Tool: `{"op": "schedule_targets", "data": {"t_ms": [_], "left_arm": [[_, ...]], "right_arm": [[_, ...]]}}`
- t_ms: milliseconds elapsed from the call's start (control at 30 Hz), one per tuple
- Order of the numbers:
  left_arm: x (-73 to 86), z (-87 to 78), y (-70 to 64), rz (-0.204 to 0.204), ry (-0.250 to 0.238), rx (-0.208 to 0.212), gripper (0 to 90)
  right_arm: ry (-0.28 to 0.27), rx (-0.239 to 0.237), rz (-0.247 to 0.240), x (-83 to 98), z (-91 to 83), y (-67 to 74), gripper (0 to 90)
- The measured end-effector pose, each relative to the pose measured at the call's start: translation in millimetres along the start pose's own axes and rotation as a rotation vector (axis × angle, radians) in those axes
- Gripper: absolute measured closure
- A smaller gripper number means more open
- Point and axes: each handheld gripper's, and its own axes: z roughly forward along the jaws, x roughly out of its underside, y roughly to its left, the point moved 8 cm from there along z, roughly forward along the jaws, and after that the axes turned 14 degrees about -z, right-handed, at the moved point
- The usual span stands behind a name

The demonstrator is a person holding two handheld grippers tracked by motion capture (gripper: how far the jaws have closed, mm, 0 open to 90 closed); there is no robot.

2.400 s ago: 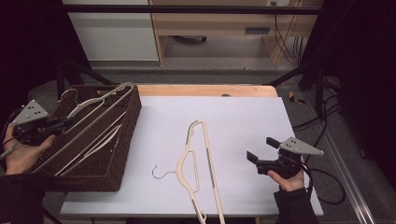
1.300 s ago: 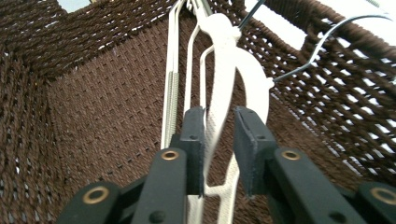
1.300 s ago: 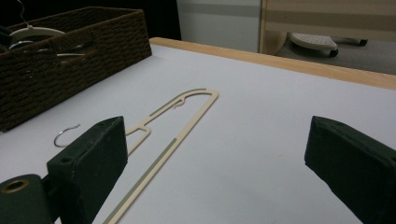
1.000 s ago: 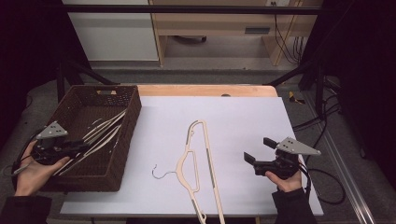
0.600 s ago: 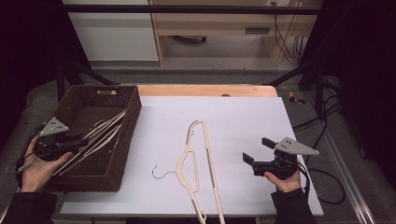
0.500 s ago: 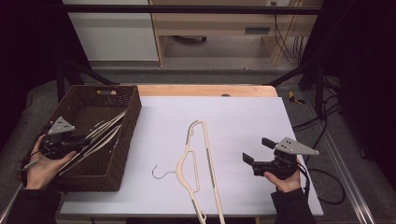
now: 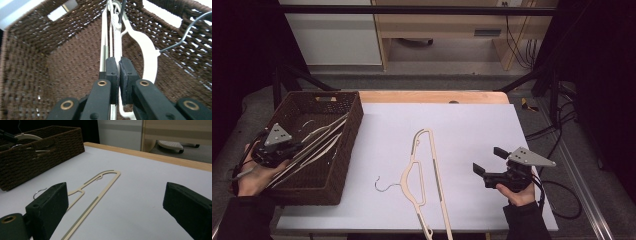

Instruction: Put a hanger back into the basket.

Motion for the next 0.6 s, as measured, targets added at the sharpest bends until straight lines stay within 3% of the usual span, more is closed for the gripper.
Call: {"op": "schedule_targets", "data": {"t_ms": [67, 133, 200, 267, 367, 433, 500, 567, 600], "left_arm": [[2.4, 2.0, -3.6, 0.015, 0.017, 0.008, 85.9], [7.0, 5.9, -9.4, 0.01, 0.036, 0.055, 83.6], [10.5, 8.6, -13.8, 0.022, 0.064, 0.064, 81.8], [8.7, 10.0, -14.4, -0.024, 0.078, 0.073, 80.6], [9.8, 11.9, -14.1, -0.076, 0.115, 0.119, 77.7], [12.0, 14.1, -16.2, -0.092, 0.146, 0.143, 76.1], [13.9, 15.9, -17.2, -0.105, 0.191, 0.143, 74.6], [13.5, 16.0, -16.9, -0.123, 0.192, 0.124, 71.8], [12.7, 15.0, -17.6, -0.129, 0.181, 0.124, 66.1]], "right_arm": [[0.0, -0.003, 0.002, -0.2, -0.4, 0.7, 6.6], [0.001, -0.005, -0.003, -0.6, 0.2, 1.9, 6.7], [0.0, -0.006, -0.009, -1.3, 1.3, 3.2, 6.6], [0.002, -0.005, -0.009, -1.2, 1.3, 3.3, 6.6], [0.0, -0.007, -0.012, -0.7, 0.8, 2.3, 6.6], [0.003, -0.007, -0.008, -0.3, 0.4, 2.1, 6.6], [0.001, -0.007, -0.009, -0.4, 0.2, 2.2, 6.6], [-0.001, -0.005, -0.006, -1.3, -0.5, 1.9, 6.6], [-0.003, -0.004, -0.005, -1.5, -0.6, 1.7, 6.6]]}}
